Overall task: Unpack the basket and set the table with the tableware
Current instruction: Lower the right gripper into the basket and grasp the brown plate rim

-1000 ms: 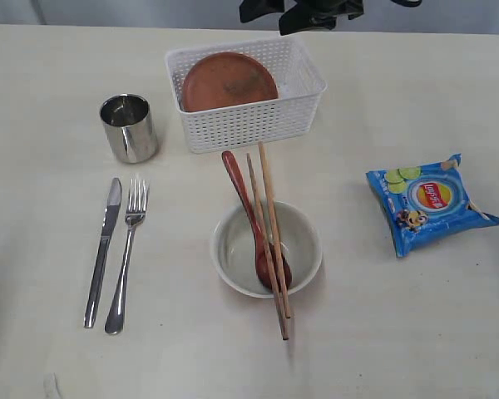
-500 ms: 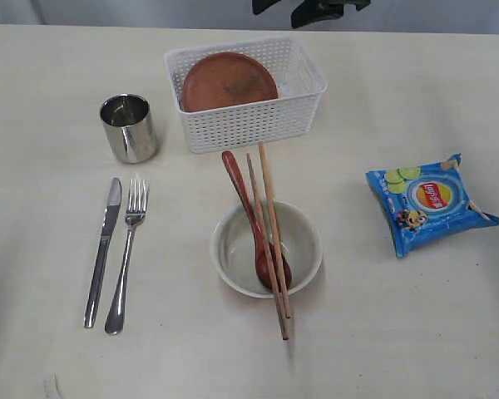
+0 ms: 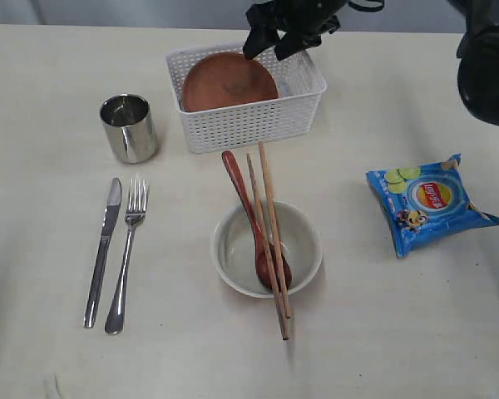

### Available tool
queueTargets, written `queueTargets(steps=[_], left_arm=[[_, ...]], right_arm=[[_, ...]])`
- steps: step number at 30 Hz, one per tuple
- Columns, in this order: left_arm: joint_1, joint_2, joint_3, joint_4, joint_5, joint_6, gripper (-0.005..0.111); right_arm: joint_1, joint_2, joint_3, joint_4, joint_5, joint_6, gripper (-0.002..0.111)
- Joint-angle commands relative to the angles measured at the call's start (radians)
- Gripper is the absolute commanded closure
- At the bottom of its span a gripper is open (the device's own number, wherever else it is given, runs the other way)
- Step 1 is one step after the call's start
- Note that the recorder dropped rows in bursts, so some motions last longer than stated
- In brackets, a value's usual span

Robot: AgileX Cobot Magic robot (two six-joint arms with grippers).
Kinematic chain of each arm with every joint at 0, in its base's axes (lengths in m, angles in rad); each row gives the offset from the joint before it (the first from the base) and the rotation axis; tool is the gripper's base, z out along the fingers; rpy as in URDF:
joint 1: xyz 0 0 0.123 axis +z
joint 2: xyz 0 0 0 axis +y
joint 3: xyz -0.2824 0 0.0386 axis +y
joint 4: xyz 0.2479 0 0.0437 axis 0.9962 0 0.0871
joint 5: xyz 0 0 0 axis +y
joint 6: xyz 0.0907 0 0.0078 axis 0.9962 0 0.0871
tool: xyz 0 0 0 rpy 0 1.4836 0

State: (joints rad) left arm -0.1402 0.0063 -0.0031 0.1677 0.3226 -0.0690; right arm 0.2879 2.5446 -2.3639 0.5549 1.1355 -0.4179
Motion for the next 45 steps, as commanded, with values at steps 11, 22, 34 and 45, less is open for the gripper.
queueTargets(steps=[11,22,34,45], left_arm=[[0.002,-0.006,0.003,-0.002,0.000,0.002,0.107],[0.002,-0.006,0.003,-0.002,0.000,0.002,0.107],[0.002,-0.006,0.003,-0.002,0.000,0.002,0.107],[0.002,-0.006,0.003,-0.002,0.000,0.002,0.107]], right_arm=[[0.083,0.053,-0.008,-0.116,-0.051,-0.087,0.044],[0.090,0.043,-0.008,-0.150,-0.059,-0.083,0.108],[0.039,0.004,-0.008,-0.711,-0.017,0.312,0.108],[-0.077,-0.026,-0.008,-0.178,0.054,0.039,0.104]])
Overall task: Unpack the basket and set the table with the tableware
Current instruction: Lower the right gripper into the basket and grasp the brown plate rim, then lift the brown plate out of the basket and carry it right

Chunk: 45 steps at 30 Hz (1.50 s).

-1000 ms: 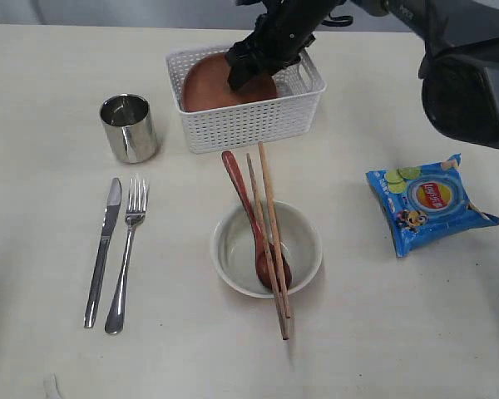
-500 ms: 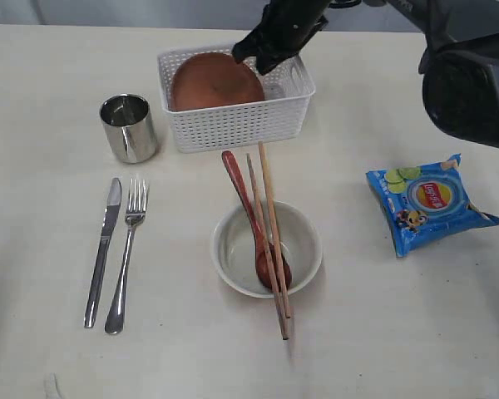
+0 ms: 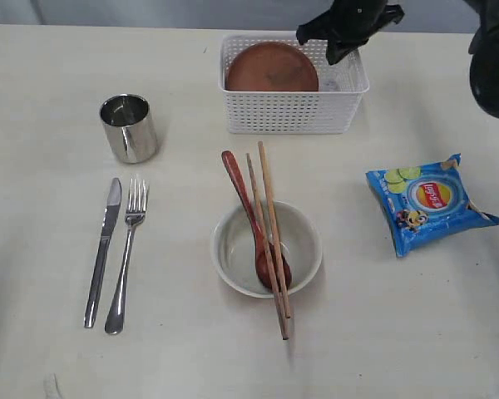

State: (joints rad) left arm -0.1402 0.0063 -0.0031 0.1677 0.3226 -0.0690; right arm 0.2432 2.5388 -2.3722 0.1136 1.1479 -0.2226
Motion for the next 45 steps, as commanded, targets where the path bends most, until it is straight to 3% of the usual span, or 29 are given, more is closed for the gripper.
queueTargets(steps=[1,7,16,22,24,25,27,30,36,45], left_arm=[[0.002,-0.006,0.003,-0.002,0.000,0.002,0.107],[0.002,-0.006,0.003,-0.002,0.000,0.002,0.107],[0.002,-0.006,0.003,-0.002,0.000,0.002,0.107],[0.002,-0.006,0.003,-0.002,0.000,0.002,0.107],[0.002,-0.006,0.003,-0.002,0.000,0.002,0.107],[0.002,-0.006,0.003,-0.002,0.000,0.002,0.107],[0.002,-0.006,0.003,-0.002,0.000,0.002,0.107],[0.002,-0.006,0.003,-0.002,0.000,0.002,0.107],[0.002,-0.006,0.003,-0.002,0.000,0.002,0.107],[0.002,-0.006,0.003,-0.002,0.000,0.002,0.107]], right_arm=[[-0.037,-0.020,0.000,0.300,0.043,-0.172,0.098],[-0.039,-0.020,0.000,0.326,0.039,-0.177,0.044],[-0.031,-0.008,0.000,0.226,0.026,-0.159,0.043],[-0.020,0.036,0.000,0.317,0.042,-0.200,0.043],[-0.010,0.050,0.000,0.317,0.039,-0.204,0.045],[-0.004,0.060,0.000,0.317,0.037,-0.212,0.052],[-0.003,0.070,0.000,0.317,0.037,-0.212,0.069],[-0.003,0.072,0.000,0.304,0.041,-0.212,0.106],[-0.003,0.035,0.000,0.277,0.037,-0.210,0.109],[0.003,-0.073,0.000,0.036,0.025,-0.118,0.109]])
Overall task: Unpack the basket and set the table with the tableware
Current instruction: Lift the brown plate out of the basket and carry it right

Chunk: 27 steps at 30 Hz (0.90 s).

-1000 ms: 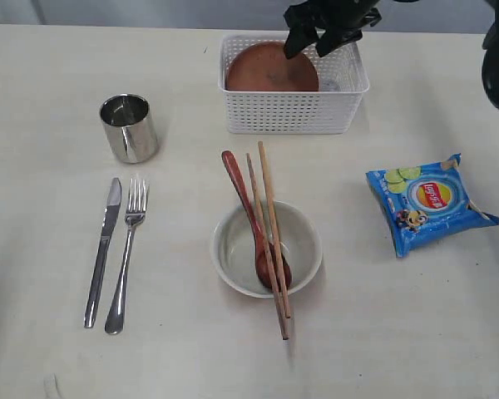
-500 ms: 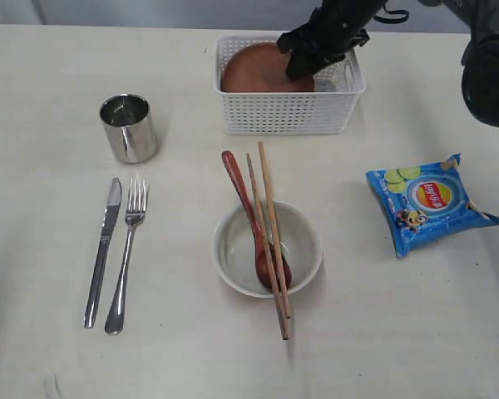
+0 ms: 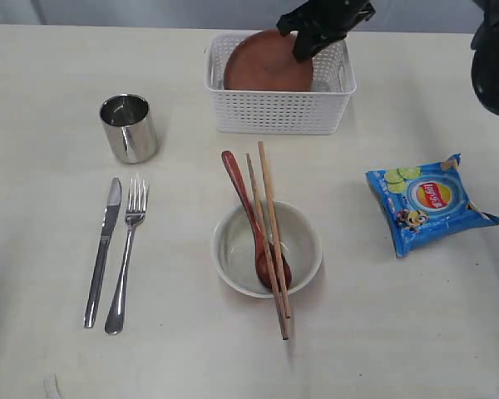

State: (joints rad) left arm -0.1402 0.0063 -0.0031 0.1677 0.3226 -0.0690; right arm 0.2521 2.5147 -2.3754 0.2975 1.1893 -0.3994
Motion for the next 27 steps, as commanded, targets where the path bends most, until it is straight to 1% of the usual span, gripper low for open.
queueTargets(steps=[1,4,16,27], left_arm=[[0.002,-0.006,0.003,-0.002,0.000,0.002,0.107],[0.002,-0.006,0.003,-0.002,0.000,0.002,0.107],[0.002,-0.006,0.003,-0.002,0.000,0.002,0.107],[0.002,-0.006,0.003,-0.002,0.000,0.002,0.107]], right_arm=[[-0.006,-0.057,0.003,-0.185,-0.016,0.085,0.109],[-0.017,-0.081,0.003,-0.255,0.005,0.123,0.109],[-0.020,-0.190,0.003,-0.251,0.020,0.130,0.109],[-0.022,-0.320,0.003,-0.157,0.032,0.137,0.109]])
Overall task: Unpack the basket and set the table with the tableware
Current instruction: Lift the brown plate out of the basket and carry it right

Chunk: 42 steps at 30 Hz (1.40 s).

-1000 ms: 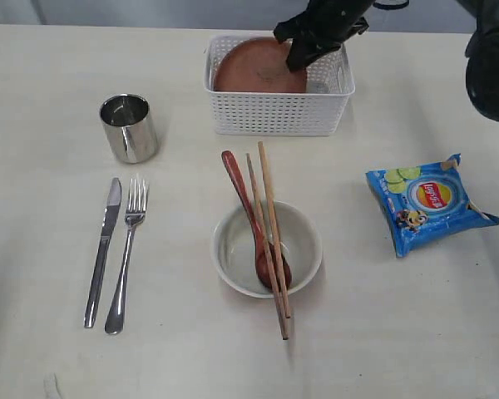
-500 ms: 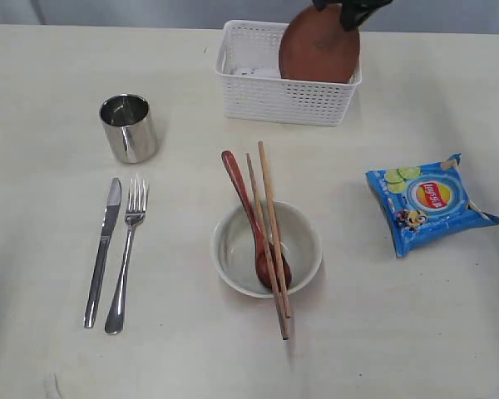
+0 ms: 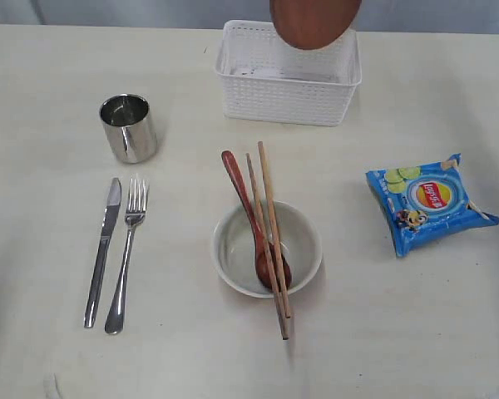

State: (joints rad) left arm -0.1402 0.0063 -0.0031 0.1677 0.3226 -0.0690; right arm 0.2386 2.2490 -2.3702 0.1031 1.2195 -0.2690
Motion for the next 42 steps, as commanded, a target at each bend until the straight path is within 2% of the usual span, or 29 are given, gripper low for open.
queueTargets(steps=[1,5,9,11,12,16,18,22,26,33,42], left_arm=[[0.002,-0.006,0.003,-0.002,0.000,0.002,0.107],[0.002,-0.006,0.003,-0.002,0.000,0.002,0.107],[0.002,-0.006,0.003,-0.002,0.000,0.002,0.107],[0.002,-0.006,0.003,-0.002,0.000,0.002,0.107],[0.002,-0.006,0.003,-0.002,0.000,0.002,0.107],[0.002,-0.006,0.003,-0.002,0.000,0.002,0.107],[0.002,-0.006,0.003,-0.002,0.000,0.002,0.107],[0.002,-0.006,0.003,-0.002,0.000,0.002,0.107],[0.002,-0.006,0.003,-0.002,0.000,0.002,0.107],[0.002,-0.006,0.003,-0.002,0.000,0.002,0.107],[0.002,-0.006,0.003,-0.002,0.000,0.002,0.107]], right_arm=[[-0.016,-0.064,0.000,0.038,0.002,0.007,0.109],[-0.049,-0.100,0.008,0.100,0.002,0.030,0.109],[-0.086,-0.173,0.111,0.237,0.002,0.007,0.109],[-0.094,-0.259,0.252,0.263,-0.019,-0.014,0.109],[-0.094,-0.317,0.382,0.266,-0.085,-0.027,0.109],[-0.094,-0.440,0.673,0.322,-0.204,-0.067,0.109],[-0.098,-0.528,0.932,0.305,-0.408,-0.067,0.109],[-0.142,-0.569,1.189,0.347,-0.608,-0.054,0.109],[-0.139,-0.567,1.273,0.376,-0.619,-0.069,0.109],[-0.096,-0.554,1.281,0.394,-0.576,-0.101,0.109],[-0.071,-0.409,1.281,0.433,-0.639,-0.101,0.109]])
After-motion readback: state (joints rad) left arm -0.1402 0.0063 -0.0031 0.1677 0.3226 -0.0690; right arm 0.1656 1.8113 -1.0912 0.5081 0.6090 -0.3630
